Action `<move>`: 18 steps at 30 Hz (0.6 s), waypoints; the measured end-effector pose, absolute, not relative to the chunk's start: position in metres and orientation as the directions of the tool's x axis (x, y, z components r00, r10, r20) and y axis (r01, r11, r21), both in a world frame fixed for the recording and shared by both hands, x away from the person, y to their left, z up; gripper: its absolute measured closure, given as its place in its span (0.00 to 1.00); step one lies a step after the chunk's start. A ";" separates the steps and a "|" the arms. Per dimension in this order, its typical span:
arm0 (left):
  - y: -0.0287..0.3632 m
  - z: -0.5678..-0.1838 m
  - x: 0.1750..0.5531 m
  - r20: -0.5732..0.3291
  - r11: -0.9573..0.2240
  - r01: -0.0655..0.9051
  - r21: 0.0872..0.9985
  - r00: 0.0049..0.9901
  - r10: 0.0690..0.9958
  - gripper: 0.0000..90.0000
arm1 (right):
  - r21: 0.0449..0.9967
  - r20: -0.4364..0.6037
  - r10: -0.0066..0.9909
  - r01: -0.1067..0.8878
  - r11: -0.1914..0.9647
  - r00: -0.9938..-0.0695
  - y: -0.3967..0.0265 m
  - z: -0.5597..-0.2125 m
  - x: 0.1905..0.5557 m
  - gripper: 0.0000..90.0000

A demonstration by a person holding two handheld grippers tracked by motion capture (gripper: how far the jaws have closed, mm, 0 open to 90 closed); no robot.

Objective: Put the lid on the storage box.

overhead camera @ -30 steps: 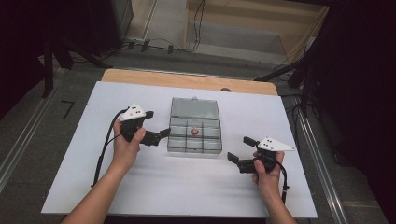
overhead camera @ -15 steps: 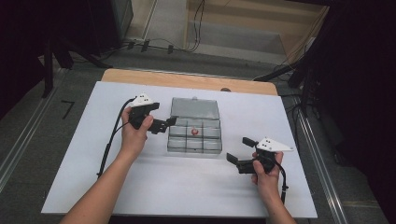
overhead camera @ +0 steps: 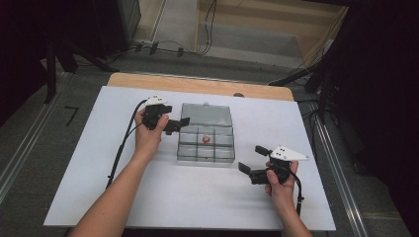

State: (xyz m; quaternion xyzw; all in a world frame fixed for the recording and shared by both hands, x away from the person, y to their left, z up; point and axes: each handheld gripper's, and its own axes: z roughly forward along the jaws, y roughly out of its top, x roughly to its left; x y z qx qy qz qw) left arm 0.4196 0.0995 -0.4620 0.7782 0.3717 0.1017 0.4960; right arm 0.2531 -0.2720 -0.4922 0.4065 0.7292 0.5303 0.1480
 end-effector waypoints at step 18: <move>0.082 -0.476 0.444 -0.309 -0.228 0.602 0.765 0.654 0.690 0.34 | 0.892 0.216 0.747 0.438 0.111 -0.629 -0.268 -0.494 0.258 0.00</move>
